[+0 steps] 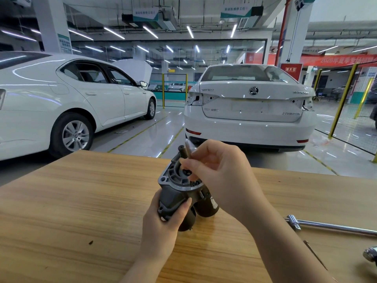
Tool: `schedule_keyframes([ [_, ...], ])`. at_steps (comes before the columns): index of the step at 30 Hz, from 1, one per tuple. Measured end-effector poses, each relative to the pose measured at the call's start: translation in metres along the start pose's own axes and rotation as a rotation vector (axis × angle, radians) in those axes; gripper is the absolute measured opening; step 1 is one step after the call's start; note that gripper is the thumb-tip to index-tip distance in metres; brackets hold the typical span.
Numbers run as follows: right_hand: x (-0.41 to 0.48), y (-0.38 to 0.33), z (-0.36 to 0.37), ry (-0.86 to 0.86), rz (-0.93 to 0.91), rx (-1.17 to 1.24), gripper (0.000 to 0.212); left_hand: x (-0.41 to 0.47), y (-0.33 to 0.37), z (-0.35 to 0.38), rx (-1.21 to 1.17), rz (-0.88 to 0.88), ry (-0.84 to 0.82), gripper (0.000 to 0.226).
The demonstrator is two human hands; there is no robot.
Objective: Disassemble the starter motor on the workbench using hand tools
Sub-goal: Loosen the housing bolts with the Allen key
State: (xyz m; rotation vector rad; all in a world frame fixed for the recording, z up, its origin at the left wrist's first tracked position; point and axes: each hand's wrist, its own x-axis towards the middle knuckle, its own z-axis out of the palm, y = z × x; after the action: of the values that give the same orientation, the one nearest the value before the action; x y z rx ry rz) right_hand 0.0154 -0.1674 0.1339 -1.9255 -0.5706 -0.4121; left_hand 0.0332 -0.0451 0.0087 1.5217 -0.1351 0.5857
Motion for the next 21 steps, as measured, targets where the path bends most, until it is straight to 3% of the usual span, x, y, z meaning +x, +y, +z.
schedule_keyframes([
  [8,-0.0007,-0.0004,0.0007,-0.049,-0.014,-0.013,0.002,-0.0017,0.0005,0.0002,0.01,0.024,-0.007,0.051],
  [14,-0.0001,0.0009,0.001,0.017,0.017,-0.03,0.023,-0.0009,-0.0002,-0.0004,0.006,0.022,-0.005,0.051],
  [21,0.0004,0.0016,-0.0015,-0.05,-0.02,-0.066,0.009,-0.0026,0.0017,0.0,0.016,0.037,-0.01,0.052],
])
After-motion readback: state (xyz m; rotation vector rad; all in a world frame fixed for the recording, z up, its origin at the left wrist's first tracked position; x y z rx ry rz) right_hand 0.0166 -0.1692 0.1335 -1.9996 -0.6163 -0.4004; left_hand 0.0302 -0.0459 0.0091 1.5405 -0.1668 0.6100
